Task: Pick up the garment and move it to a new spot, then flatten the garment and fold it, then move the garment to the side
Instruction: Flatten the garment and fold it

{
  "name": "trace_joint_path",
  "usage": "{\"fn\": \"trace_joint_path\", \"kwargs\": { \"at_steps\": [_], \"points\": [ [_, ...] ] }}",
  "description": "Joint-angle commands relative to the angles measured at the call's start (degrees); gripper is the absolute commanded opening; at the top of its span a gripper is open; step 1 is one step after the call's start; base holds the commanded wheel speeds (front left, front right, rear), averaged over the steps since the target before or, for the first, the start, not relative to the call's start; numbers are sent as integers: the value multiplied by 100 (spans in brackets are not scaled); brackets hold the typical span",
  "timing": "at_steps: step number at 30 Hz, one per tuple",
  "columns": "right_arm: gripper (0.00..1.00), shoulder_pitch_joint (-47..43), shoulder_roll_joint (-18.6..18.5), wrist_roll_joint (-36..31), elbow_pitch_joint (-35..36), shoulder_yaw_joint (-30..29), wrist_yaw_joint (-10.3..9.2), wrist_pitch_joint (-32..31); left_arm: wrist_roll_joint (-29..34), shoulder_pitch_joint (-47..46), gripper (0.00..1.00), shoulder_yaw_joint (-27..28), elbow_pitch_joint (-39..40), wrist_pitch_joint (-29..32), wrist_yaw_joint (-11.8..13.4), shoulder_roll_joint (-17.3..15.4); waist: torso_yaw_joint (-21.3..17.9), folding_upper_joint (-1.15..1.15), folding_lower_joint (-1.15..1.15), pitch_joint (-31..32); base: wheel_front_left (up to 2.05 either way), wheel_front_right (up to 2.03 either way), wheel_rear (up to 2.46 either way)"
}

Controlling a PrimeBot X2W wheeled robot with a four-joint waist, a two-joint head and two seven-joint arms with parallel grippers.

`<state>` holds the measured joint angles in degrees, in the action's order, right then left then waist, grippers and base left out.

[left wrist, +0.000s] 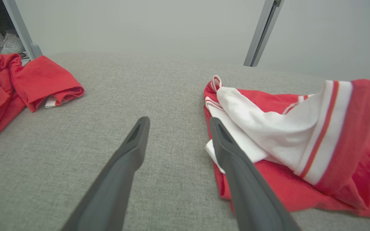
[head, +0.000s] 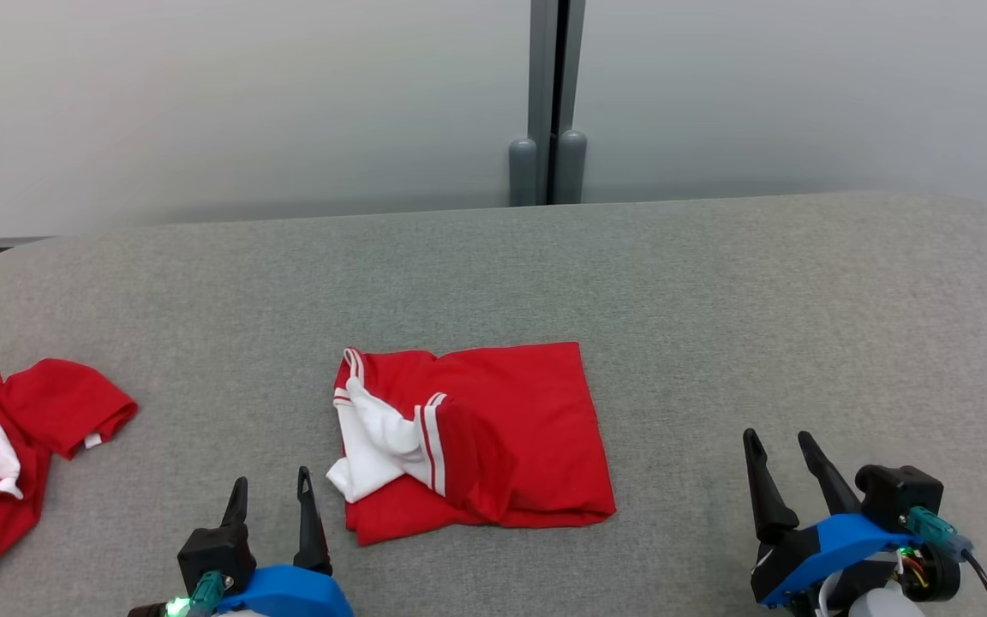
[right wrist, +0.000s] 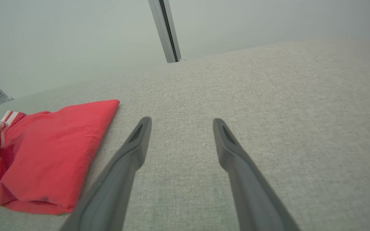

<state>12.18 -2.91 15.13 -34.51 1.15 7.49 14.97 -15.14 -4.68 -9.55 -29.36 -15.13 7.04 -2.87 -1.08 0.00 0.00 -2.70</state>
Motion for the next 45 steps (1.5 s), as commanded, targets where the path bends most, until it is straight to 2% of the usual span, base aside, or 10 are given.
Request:
{"fn": "trace_joint_path", "kwargs": {
  "at_steps": [1, 3, 4, 5, 17, 22, 27, 31, 35, 45],
  "points": [
    [100, 74, -6, 15, 20, 7, 1, 31, -23, -73, 100, -15, 13, 0, -11, -2, 66, 0, 0, -36, 0, 0, 0],
    [100, 114, -4, 65, 25, 79, 1, 31, -30, -94, 100, -80, 12, 0, -19, -5, 156, 0, 0, -75, 0, 0, 0],
    [69, 136, -3, 94, 3, 109, 1, 31, -40, -114, 100, -117, 4, 0, -27, -5, 223, 0, 0, -102, 0, 0, 0],
    [0, 174, -3, 128, -33, 153, 1, 30, -73, -132, 100, -136, -9, 0, -28, -4, 295, 0, 0, -127, 0, 0, 0],
    [0, 747, -9, 291, -361, 855, 1, 31, -322, -220, 100, -412, -60, 0, -70, -2, 1498, 0, 0, -365, 0, 0, 0],
    [0, 988, -11, 500, -585, 1419, 1, 31, -293, -142, 100, -403, -15, 1, -88, -1, 1947, 0, 0, -436, 0, 0, 0],
    [0, 1068, -14, 786, -590, 2561, 1, 31, -297, -73, 100, -394, 28, 1, -77, 0, 2149, 0, 0, -454, 0, 0, 0],
    [0, 1025, -23, 1061, -449, 3198, 1, 31, -310, -34, 100, -355, 53, 1, -50, 2, 2044, 0, 0, -414, 0, 0, 0],
    [0, 1050, -22, 1133, -377, 3334, 1, 31, -317, -53, 100, -369, 80, 1, -50, -3, 1749, 0, 0, -387, 0, 0, 0],
    [0, 858, -20, 419, -228, 1742, 1, 31, -233, -156, 100, -228, 186, 1, 16, -1, 658, 0, 0, -313, 0, 0, 0]
  ]
}}
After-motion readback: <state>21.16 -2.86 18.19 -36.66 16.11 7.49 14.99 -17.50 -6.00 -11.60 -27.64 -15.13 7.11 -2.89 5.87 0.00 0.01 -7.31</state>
